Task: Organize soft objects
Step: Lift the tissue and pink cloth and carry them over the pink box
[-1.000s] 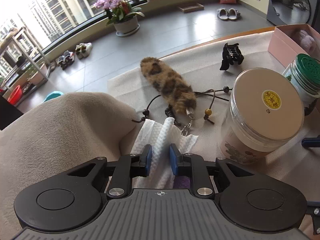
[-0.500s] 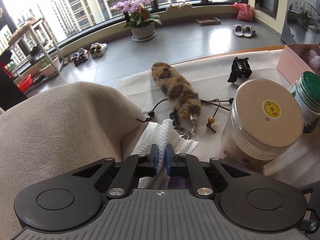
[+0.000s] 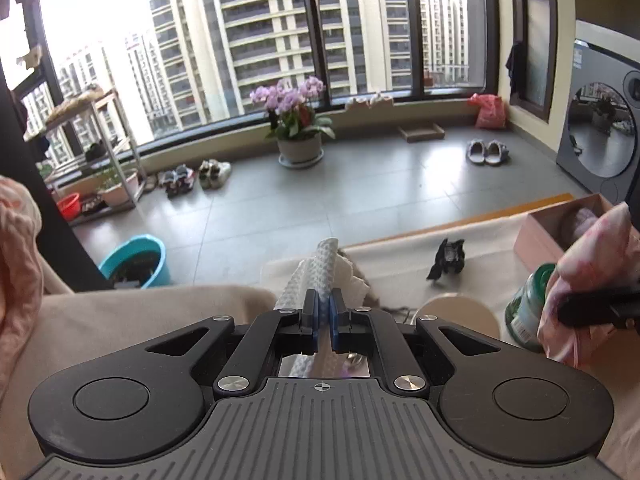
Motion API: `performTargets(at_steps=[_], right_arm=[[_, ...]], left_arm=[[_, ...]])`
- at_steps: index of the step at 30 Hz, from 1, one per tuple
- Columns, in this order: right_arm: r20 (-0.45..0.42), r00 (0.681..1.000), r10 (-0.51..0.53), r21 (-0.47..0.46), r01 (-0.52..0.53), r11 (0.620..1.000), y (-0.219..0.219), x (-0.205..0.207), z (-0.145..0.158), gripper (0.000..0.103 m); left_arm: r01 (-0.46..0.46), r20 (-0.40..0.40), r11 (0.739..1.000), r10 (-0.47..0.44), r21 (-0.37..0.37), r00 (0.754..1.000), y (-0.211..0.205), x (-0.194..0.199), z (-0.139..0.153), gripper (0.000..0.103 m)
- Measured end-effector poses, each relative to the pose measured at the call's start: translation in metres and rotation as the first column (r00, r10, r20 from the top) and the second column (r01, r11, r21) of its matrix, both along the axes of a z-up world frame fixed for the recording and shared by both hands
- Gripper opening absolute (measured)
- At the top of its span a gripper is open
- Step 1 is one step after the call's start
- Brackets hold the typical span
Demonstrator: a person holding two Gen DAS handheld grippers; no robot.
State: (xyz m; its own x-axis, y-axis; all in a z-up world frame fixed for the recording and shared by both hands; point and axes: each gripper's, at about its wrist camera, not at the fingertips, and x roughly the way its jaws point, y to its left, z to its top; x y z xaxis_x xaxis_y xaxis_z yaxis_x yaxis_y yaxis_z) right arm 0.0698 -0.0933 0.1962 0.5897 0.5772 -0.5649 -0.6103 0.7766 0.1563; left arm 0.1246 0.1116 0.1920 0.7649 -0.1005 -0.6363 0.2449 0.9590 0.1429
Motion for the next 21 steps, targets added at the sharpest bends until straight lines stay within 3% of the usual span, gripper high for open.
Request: performTargets(at_steps=[6,11,17,21], right_arm=[[0.068,0.984,-0.166,0.008,0.165,0.986,-0.072,0.003,0.031,0.012],[0.108,0.952,-0.285,0.011,0.286,0.958,-0.143,-0.003,0.039,0.012],[0.095,0.907,-0.411,-0.007,0.413,0.911,-0.224,-0.012,0.024,0.012],[0.042,0.884,-0.466,-0.026,0.467,0.884,-0.263,-0.011,0.002,0.012]], left_arm=[[0.092,0.097,0.995,-0.089,-0.024,0.991,-0.062,-0.004,0.051,0.008],[0.217,0.127,0.976,-0.211,-0.036,0.969,-0.137,-0.003,0.067,0.008],[0.356,0.067,0.93,-0.351,-0.092,0.934,-0.226,0.007,0.043,0.008],[0.405,-0.018,0.908,-0.409,-0.11,0.912,-0.272,0.02,0.002,0.008]])
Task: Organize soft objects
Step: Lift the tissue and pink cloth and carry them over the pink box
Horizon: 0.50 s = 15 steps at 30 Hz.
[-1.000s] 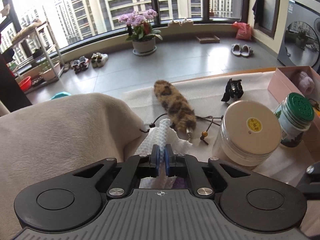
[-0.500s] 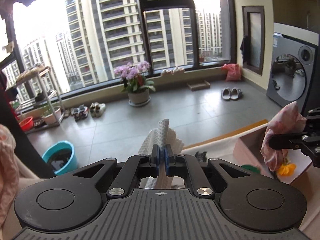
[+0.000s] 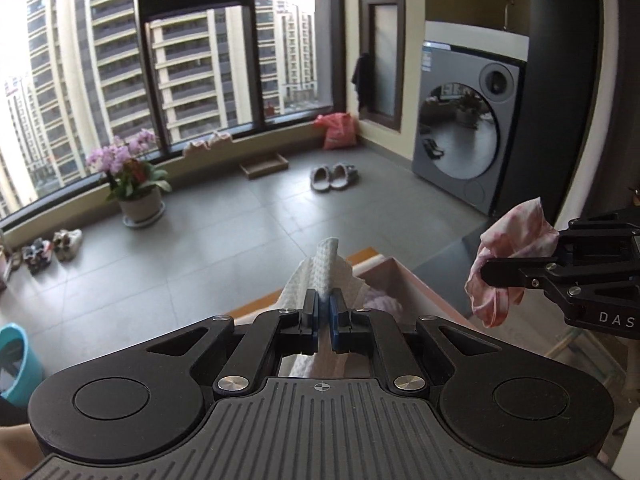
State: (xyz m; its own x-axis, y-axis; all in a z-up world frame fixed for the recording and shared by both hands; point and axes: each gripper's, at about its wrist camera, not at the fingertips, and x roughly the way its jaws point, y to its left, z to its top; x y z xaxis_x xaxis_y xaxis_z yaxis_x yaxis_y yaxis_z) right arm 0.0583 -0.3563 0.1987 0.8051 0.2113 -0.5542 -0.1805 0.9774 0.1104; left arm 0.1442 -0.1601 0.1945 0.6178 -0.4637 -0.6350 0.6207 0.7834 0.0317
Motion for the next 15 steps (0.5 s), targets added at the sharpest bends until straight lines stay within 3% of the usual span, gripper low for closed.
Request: performTargets(at_steps=[7,12,15], right_arm=[[-0.104,0.994,-0.029,0.018,0.031,0.999,-0.024,0.007,-0.047,0.012],[-0.185,0.983,-0.001,0.068,0.014,0.998,-0.021,0.023,-0.076,0.012],[-0.246,0.969,0.032,0.108,-0.005,0.994,-0.014,0.028,-0.09,0.012]], left_arm=[[0.042,-0.149,0.999,-0.038,0.024,0.988,-0.029,0.014,-0.059,0.008],[0.051,-0.168,0.995,-0.037,0.082,0.985,-0.036,0.016,-0.095,0.01],[0.041,-0.21,0.997,-0.027,0.063,0.977,-0.035,0.02,-0.113,0.011]])
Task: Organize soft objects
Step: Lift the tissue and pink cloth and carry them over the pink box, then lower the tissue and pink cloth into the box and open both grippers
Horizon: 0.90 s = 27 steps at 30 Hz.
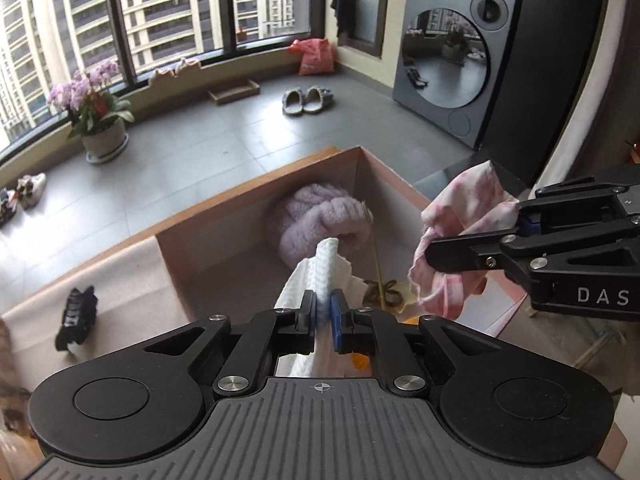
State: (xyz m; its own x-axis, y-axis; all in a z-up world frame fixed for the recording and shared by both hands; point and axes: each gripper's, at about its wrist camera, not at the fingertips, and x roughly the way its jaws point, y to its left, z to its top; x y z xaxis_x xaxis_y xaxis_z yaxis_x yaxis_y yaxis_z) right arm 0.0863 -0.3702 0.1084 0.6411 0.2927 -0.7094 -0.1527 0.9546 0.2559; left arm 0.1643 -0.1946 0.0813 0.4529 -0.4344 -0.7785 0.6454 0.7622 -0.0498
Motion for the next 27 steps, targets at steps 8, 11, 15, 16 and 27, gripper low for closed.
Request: performTargets(at_steps=[8,11,15,16,27], right_arm=[[-0.16,0.986,0.054,-0.052,-0.063,0.997,0.023,0.019,-0.03,0.013],[-0.182,0.981,0.075,-0.094,-0.093,0.991,0.033,0.027,-0.036,0.013],[-0.242,0.969,0.059,-0.103,-0.086,0.991,0.034,0.044,-0.047,0.013],[-0.252,0.966,0.054,-0.098,-0.081,0.992,0.03,0.048,-0.05,0.013],[-0.143,0.989,0.032,-0.127,-0.051,0.991,0.039,0.049,-0.006,0.039]], left_arm=[[-0.039,-0.051,0.989,0.032,-0.146,0.998,0.026,-0.016,-0.016,0.015],[-0.056,-0.053,0.987,0.049,-0.15,0.997,0.029,-0.023,-0.022,0.013],[-0.014,-0.024,0.994,0.011,-0.109,1.0,0.02,-0.036,-0.028,0.012],[-0.006,-0.004,0.994,0.005,-0.105,1.0,0.02,-0.039,-0.028,0.012],[0.037,0.005,0.996,-0.037,-0.087,0.999,0.012,-0.038,-0.029,0.013]])
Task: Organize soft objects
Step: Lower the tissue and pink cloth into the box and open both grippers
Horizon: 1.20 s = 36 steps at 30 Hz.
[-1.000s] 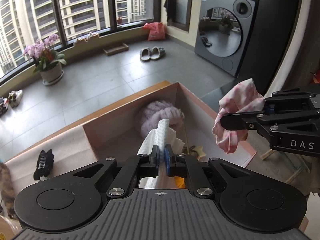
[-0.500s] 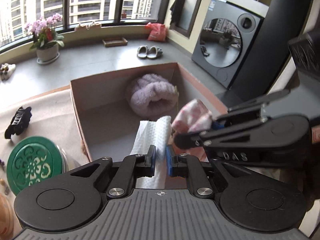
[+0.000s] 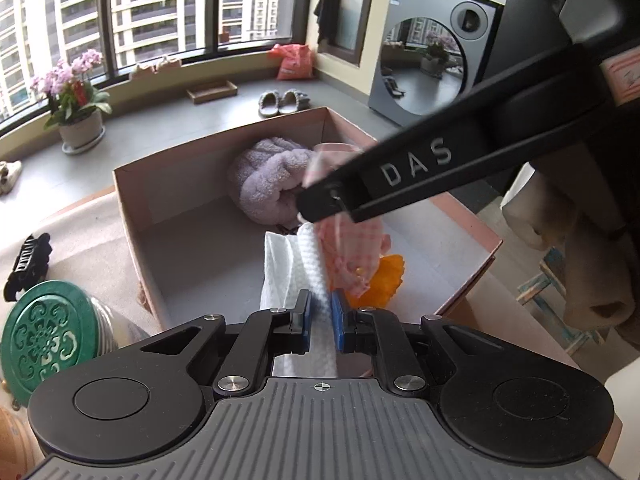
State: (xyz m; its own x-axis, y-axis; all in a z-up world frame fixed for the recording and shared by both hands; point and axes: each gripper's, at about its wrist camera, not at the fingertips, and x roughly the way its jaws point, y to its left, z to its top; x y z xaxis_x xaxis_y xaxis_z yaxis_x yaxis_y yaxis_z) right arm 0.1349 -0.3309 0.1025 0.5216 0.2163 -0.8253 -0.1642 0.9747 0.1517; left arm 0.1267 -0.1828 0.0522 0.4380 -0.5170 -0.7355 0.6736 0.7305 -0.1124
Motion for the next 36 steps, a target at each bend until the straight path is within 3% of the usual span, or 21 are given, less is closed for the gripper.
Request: performTargets(at_steps=[2,6,8,11,16,18,21,28,36], right_arm=[[-0.011,1.0,0.019,0.018,-0.018,1.0,0.006,0.003,0.001,0.038],[-0.129,0.992,-0.003,0.074,0.012,0.997,0.009,0.02,-0.021,0.032],[-0.184,0.983,-0.023,0.056,0.034,0.998,0.01,0.026,-0.038,0.032],[-0.204,0.978,-0.035,-0.001,0.035,0.999,0.012,0.024,-0.052,0.032],[-0.18,0.982,-0.057,-0.038,0.051,0.998,0.008,0.019,-0.042,0.034],[-0.174,0.982,-0.07,-0.026,0.066,0.997,0.002,0.016,-0.036,0.042],[-0.117,0.987,-0.106,-0.014,0.105,0.994,-0.008,0.008,-0.019,0.059],[0.06,0.99,-0.129,-0.034,0.131,0.991,-0.007,-0.022,0.016,0.065],[0.205,0.977,-0.051,-0.077,0.068,0.995,0.026,-0.062,0.036,0.072]], left_arm=[[0.015,0.012,1.0,-0.014,-0.003,1.0,0.0,-0.003,0.001,0.013],[0.065,0.045,0.998,-0.065,-0.002,0.997,0.006,-0.013,0.005,0.013],[0.078,0.059,0.997,-0.078,0.004,0.995,0.008,-0.017,0.007,0.013],[0.086,0.086,0.996,-0.086,0.004,0.993,0.01,-0.024,0.009,0.013],[0.098,0.111,0.993,-0.09,-0.065,0.99,0.013,-0.032,0.016,0.014],[0.108,0.153,0.993,-0.099,-0.049,0.983,0.013,-0.039,0.018,0.014],[0.092,0.191,0.995,-0.082,-0.047,0.978,0.013,-0.04,0.027,0.014],[0.029,0.247,0.981,0.02,-0.194,0.969,0.048,-0.059,0.045,0.014],[-0.036,0.31,0.969,0.113,-0.243,0.944,0.113,-0.088,0.046,0.015]])
